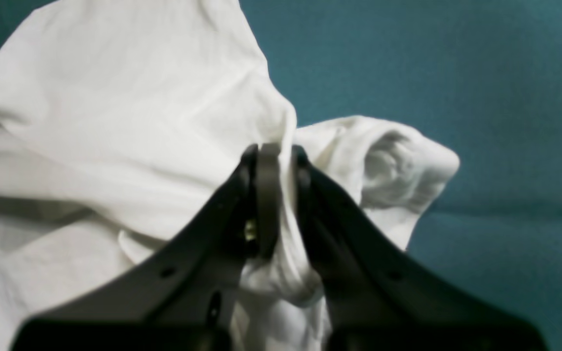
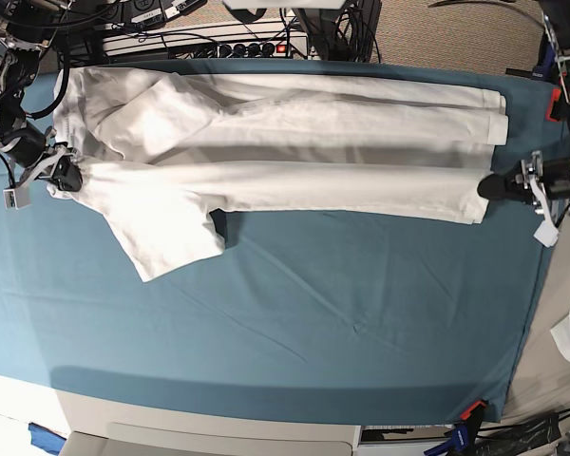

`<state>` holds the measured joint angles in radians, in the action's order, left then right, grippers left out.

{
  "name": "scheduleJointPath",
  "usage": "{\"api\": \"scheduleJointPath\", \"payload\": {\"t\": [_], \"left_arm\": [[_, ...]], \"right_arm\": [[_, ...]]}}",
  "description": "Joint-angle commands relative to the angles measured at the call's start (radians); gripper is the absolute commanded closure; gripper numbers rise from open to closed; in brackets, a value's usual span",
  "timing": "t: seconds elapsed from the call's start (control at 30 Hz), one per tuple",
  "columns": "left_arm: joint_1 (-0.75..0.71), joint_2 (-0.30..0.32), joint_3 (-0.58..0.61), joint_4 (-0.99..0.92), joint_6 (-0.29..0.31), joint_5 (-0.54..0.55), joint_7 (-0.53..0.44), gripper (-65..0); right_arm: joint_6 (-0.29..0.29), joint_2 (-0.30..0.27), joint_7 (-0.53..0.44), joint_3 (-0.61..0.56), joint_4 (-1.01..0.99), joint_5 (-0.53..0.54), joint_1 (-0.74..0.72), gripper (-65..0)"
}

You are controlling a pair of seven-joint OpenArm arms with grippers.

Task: Fold the T-shirt properly
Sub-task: 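Lay the folded side down onto the shirt and release both grippers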

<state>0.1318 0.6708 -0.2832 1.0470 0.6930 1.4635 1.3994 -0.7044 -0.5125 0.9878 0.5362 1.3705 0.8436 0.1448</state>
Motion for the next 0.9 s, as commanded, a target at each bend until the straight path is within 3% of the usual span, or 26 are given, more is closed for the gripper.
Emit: {"api": "scheduleJointPath", "payload": {"t": [0.0,0.53,0.73,0.8,0.87], "left_arm": [[0.012,0.036,-0.01,0.033,0.005,0.02,-0.003,0.0],[-0.034,0.035,-0.01,0.071,0.005,0.02,-0.003,0.0],[-0.038,0.032,-0.01,0.07,0.005,0.02,-0.003,0.0],[-0.038,0.032,-0.01,0.07,0.005,0.02,-0.003,-7.6],[-0.038,0.033,-0.01,0.07,0.005,0.02,-0.003,-15.2]], "right_arm": [[0.006,-0.03,-0.014,0.009,0.018,0.007,-0.006,0.0],[0.006,-0.03,-0.013,0.009,0.018,0.038,0.068,0.0],[0.006,-0.03,-0.042,0.009,0.018,-0.026,0.068,0.0],[0.006,-0.03,-0.042,0.009,0.018,-0.033,0.069,-0.7],[0.006,-0.03,-0.042,0.009,0.018,-0.032,0.069,-8.4]]}}
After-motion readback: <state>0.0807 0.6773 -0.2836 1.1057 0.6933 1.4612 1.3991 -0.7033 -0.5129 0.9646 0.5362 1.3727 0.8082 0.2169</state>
